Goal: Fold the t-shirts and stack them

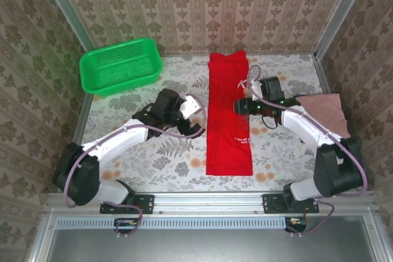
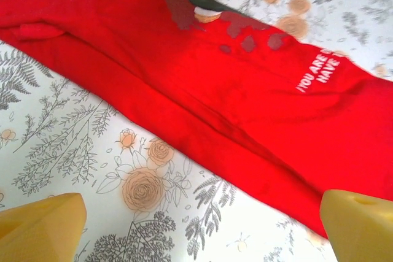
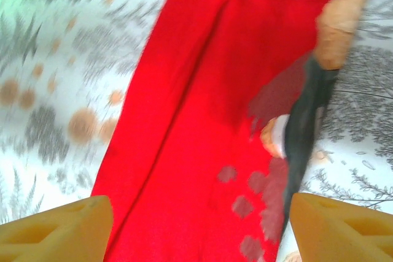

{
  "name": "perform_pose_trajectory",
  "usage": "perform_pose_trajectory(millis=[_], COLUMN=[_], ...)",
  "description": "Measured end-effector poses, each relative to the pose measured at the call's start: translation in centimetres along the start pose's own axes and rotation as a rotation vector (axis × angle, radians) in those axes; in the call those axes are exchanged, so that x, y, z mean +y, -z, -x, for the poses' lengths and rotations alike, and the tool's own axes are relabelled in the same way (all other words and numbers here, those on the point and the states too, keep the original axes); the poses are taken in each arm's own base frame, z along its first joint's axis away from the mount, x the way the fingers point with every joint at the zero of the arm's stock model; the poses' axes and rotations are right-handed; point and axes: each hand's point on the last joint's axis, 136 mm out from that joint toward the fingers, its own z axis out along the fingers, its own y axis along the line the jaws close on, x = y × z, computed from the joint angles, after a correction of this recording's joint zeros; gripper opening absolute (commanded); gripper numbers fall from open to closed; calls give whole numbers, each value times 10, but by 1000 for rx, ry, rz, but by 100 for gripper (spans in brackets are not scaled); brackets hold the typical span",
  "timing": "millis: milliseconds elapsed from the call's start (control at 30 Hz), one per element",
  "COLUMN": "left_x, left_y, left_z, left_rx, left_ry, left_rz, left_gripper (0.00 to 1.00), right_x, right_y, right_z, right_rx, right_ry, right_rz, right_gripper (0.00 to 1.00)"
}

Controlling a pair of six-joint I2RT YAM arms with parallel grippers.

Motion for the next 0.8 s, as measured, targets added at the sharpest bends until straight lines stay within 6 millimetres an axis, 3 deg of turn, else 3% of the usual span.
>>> perform_pose_trajectory(millis=[133,267,400,600,700,800], left_x=[-8,-29,-41,-51,-55,-59], left_y=[32,58,71,72,69,69], left_z=[-3,-16,-31,-52,-62,-69], left_rx=[-31,-48,-46,-23,-8,-4], left_ry=[-41,-95,-120,-115,-105,-106], left_rz=[-48,-118,-158,-201,-217,-225], left_gripper=[100,100,100,100,100,100], right_x=[50,103,130,136,129,119], right_y=[23,42,46,42,34,27], right_z=[-25,-69,-120,-183,-204,-212], right_rx=[12,64,160,326,403,447], right_ry=[293,586,813,1046,1124,1166], right_rz=[85,187,229,252,244,222], right_gripper=[76,75,73,72,68,65])
